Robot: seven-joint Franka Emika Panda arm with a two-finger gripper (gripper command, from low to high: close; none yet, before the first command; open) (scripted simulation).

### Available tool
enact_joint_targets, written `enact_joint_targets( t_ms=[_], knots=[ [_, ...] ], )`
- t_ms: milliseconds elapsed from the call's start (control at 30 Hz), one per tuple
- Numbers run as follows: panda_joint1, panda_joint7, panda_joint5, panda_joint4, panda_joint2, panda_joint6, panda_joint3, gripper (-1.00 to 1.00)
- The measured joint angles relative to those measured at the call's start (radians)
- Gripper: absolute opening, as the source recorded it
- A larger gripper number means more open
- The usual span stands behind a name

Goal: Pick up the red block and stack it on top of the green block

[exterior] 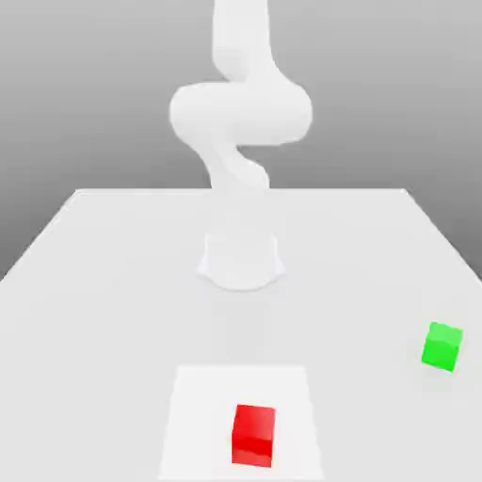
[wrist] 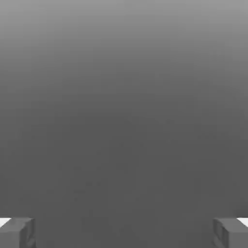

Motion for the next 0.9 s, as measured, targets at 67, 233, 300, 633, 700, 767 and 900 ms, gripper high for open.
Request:
enact_joint_targets(
  t_ms=[67,233,300,633,700,767,900],
  knots=[
    [0.04,-0.088,0.006,-0.014,0.058,0.024,-0.035,0.0],
    [0.128,-0.303,0.029,-0.049,0.196,0.081,-0.113,0.0],
    [0.159,-0.391,0.042,-0.062,0.251,0.103,-0.141,0.0],
    [0.282,-0.841,0.119,-0.13,0.529,0.214,-0.248,0.0],
    [0.295,-0.93,0.135,-0.143,0.585,0.236,-0.257,0.0],
    [0.304,-1.018,0.148,-0.157,0.64,0.259,-0.261,0.0],
    [0.312,-1.183,0.158,-0.184,0.748,0.304,-0.26,0.0]
  ],
)
